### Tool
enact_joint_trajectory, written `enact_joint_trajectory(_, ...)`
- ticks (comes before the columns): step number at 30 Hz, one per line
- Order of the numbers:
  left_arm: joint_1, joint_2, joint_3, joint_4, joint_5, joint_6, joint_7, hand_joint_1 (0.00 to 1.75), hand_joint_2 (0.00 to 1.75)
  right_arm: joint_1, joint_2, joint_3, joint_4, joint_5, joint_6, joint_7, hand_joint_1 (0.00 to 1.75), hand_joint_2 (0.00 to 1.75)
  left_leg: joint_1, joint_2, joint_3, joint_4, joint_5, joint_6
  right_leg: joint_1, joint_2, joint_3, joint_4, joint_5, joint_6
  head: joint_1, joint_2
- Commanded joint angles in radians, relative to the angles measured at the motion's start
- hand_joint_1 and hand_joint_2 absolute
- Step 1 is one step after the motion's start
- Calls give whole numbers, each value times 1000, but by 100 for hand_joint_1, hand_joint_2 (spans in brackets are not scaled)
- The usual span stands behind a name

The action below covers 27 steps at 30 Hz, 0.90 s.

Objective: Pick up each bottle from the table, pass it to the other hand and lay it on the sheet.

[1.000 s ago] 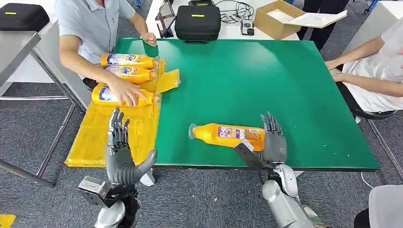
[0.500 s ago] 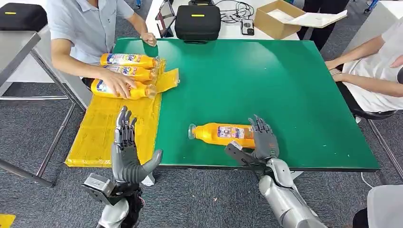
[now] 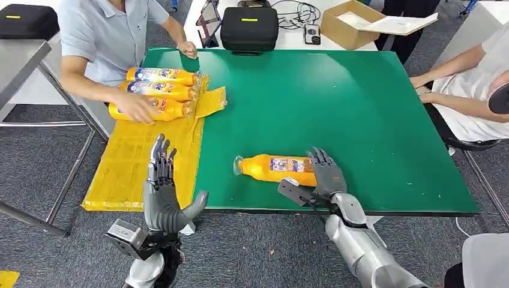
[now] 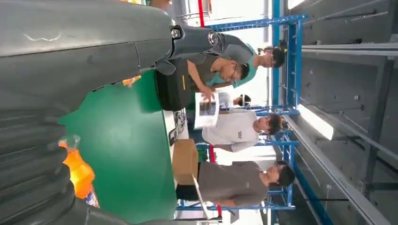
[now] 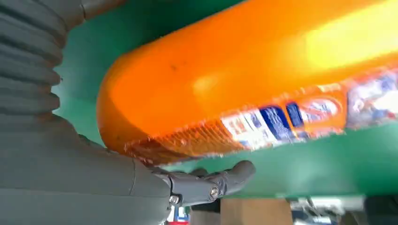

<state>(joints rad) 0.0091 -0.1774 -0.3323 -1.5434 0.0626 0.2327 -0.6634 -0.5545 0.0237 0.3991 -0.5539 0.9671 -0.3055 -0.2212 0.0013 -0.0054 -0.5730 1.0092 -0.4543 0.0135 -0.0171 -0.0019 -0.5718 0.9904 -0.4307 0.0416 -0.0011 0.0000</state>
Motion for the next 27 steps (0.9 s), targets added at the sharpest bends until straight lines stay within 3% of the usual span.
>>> enact_joint_trajectory(1, -48, 19, -18, 55, 2, -14, 11, 0, 175, -86, -18, 86, 145, 4, 119, 36, 175, 175, 1, -1, 1, 0, 0, -1, 1, -2, 2, -1, 0, -2, 0, 0)
enact_joint_trajectory(8, -61, 19, -22, 70, 16, -33, 19, 0, 175, -98, -38, 101, 201, 24, 159, 92, 175, 175, 1, -2, 5, -1, 1, -1, 0, -3, 6, -2, 0, -1, 0, 0)
enact_joint_trajectory(18, -59, 19, -22, 69, 20, -35, 21, 0, 175, -84, -34, 92, 201, 12, 158, 84, 175, 175, 1, -3, 6, -1, 1, 0, 0, -2, 7, -2, 0, -1, 0, 0)
enact_joint_trajectory(23, -15, 21, 11, 26, 35, -26, 22, 0, 175, -36, 12, 0, 152, -114, 148, -37, 175, 175, 1, -2, 8, -2, 1, -1, 1, -2, 10, -3, 0, -2, 0, 0)
enact_joint_trajectory(27, -10, 18, 20, 23, 38, -20, 24, 0, 175, -25, 22, -15, 132, -134, 135, -50, 175, 175, 2, 0, 10, -2, 0, -1, 2, 0, 11, -3, 1, -2, 0, 0)
